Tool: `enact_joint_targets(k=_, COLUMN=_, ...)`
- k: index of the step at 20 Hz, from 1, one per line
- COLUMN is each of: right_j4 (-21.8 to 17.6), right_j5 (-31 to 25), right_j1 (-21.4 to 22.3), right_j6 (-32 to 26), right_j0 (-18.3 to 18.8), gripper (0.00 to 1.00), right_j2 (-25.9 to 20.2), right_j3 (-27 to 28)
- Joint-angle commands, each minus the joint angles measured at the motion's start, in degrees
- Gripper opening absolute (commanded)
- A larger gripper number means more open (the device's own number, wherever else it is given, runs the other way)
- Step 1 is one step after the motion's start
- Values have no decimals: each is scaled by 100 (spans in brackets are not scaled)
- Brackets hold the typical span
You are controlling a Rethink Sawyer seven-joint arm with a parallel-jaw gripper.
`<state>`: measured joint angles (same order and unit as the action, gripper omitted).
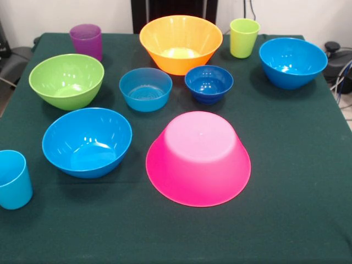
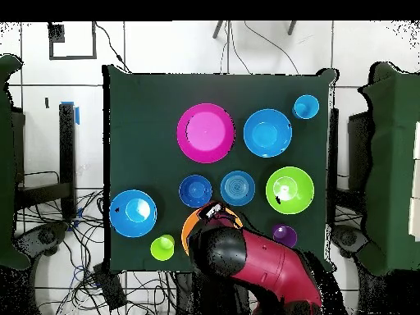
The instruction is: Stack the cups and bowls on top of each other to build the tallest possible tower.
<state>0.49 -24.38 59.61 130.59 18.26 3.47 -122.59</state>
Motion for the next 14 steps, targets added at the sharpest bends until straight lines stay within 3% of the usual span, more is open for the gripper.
enact_joint_targets(k=1, right_j4=-442, right_j5=551, right_j1=-689, right_j6=-190, right_j0=113, gripper=0, right_j2=-673, right_j3=-267)
enact_joint_targets(k=14, right_j4=-732, right_j5=963, right_j1=-1200, right_j6=-150, right_j0=273, gripper=0, right_j2=-814, right_j3=-43)
